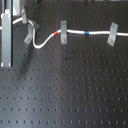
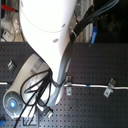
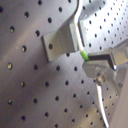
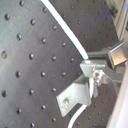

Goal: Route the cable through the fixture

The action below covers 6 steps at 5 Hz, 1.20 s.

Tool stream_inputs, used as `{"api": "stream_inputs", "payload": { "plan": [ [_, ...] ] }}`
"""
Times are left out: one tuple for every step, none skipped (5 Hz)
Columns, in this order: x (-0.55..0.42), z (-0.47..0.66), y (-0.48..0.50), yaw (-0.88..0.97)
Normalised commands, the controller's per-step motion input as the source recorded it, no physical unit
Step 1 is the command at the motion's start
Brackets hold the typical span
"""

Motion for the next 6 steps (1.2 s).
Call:
{"api": "stream_inputs", "payload": {
  "plan": [
    [-0.233, 0.29, -0.251, 0.0],
    [-0.169, 0.26, -0.259, 0.01],
    [-0.02, 0.02, -0.403, 0.1],
    [0.002, 0.0, -0.272, 0.01],
    [0.011, 0.0, -0.452, 0.09],
    [0.045, -0.07, -0.488, 0.17]
  ]
}}
